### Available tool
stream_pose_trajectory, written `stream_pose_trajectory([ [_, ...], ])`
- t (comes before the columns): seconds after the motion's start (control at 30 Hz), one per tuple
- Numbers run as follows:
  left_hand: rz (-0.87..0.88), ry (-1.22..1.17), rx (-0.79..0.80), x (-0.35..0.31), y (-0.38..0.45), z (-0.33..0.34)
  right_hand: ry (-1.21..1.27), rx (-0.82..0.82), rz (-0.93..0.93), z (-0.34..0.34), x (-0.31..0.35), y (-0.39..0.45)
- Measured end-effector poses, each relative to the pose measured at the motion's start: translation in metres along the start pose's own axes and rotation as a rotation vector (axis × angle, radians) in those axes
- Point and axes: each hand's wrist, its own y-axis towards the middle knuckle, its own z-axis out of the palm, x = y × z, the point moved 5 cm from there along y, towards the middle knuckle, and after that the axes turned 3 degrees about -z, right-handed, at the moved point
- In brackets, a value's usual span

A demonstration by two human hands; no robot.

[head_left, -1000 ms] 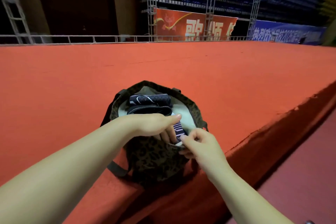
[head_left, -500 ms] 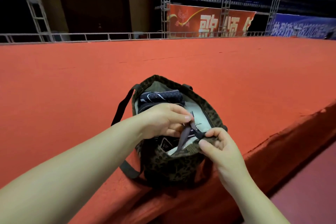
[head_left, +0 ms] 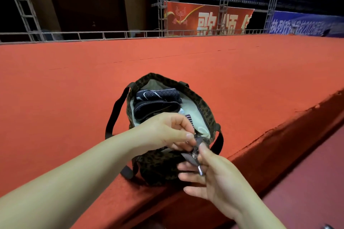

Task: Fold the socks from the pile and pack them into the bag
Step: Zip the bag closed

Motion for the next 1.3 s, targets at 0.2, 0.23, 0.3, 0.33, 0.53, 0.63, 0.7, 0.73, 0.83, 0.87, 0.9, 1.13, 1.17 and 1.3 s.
stream_pose_trajectory([
  [0.2, -0.060, 0.185, -0.081, 0.008, -0.004, -0.004, 0.103, 0.011, -0.097, 0.008, -0.009, -0.003],
  [0.23, -0.068, 0.245, -0.054, 0.008, -0.005, -0.003, 0.100, 0.021, -0.125, 0.009, -0.007, -0.004],
  [0.3, -0.073, 0.324, 0.008, 0.006, -0.008, 0.001, 0.070, 0.030, -0.181, 0.009, -0.002, -0.004],
  [0.33, -0.065, 0.343, 0.024, 0.004, -0.010, 0.003, 0.056, 0.031, -0.208, 0.008, 0.001, -0.004],
  [0.53, 0.033, 0.300, -0.050, -0.018, -0.011, -0.001, -0.005, 0.067, -0.300, 0.007, 0.022, -0.003],
  [0.63, 0.064, 0.354, -0.014, -0.024, -0.009, 0.001, -0.072, 0.064, -0.300, 0.008, 0.027, -0.001],
  [0.7, 0.072, 0.391, 0.007, -0.025, -0.007, 0.005, -0.077, 0.071, -0.296, 0.008, 0.030, -0.001],
  [0.73, 0.071, 0.390, 0.010, -0.024, -0.006, 0.005, -0.065, 0.076, -0.287, 0.008, 0.030, 0.000],
  [0.83, 0.094, 0.365, 0.047, -0.021, -0.005, 0.005, -0.033, 0.096, -0.267, 0.010, 0.030, -0.001],
  [0.87, 0.105, 0.353, 0.065, -0.019, -0.006, 0.005, -0.028, 0.105, -0.260, 0.010, 0.028, 0.000],
  [0.9, 0.115, 0.350, 0.076, -0.018, -0.006, 0.006, -0.021, 0.112, -0.255, 0.010, 0.028, 0.001],
  [1.13, 0.136, 0.386, -0.006, -0.005, -0.001, 0.006, 0.030, 0.167, -0.218, 0.006, 0.025, 0.005],
  [1.17, 0.145, 0.374, -0.008, -0.006, -0.002, 0.005, 0.038, 0.173, -0.214, 0.006, 0.025, 0.005],
  [1.3, 0.249, 0.250, -0.057, -0.023, -0.003, 0.000, 0.101, 0.168, -0.263, 0.010, 0.033, 0.004],
])
